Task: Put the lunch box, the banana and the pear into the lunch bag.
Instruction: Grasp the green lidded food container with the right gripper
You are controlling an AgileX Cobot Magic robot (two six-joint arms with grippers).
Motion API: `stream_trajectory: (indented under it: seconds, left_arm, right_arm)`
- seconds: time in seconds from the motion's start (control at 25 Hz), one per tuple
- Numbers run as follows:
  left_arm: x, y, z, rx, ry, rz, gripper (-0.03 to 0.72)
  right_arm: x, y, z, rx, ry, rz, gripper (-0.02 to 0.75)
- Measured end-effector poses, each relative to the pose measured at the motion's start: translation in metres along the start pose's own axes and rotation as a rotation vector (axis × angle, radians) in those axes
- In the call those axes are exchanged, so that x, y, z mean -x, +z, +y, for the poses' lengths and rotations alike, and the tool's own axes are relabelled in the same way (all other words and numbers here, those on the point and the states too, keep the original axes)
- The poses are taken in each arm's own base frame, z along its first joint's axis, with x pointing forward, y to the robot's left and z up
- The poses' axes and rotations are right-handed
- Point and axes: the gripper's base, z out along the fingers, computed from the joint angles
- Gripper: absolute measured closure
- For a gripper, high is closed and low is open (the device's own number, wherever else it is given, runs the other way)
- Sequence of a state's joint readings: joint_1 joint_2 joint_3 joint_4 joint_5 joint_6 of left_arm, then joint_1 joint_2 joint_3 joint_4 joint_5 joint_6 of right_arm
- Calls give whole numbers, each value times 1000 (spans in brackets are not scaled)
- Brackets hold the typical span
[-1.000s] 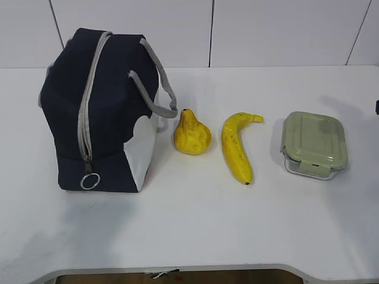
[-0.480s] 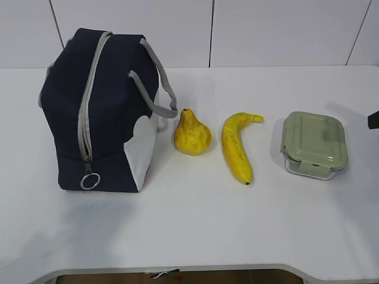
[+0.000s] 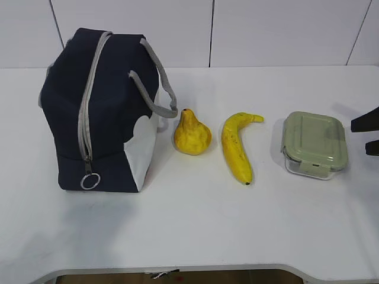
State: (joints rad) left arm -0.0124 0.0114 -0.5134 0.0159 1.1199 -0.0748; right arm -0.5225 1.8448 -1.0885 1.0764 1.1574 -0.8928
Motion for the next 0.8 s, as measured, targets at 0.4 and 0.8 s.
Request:
stream_trajectory:
  seconds: [0.4,0.8]
  left_arm:
    - [0,0,0,-4,-2,0,452]
    - [0,0,-1,-10,-3,1,452]
  right_arm:
    - [5,29,-34,73,50,-45,183]
    - [8,51,-46,125,35,-87,184]
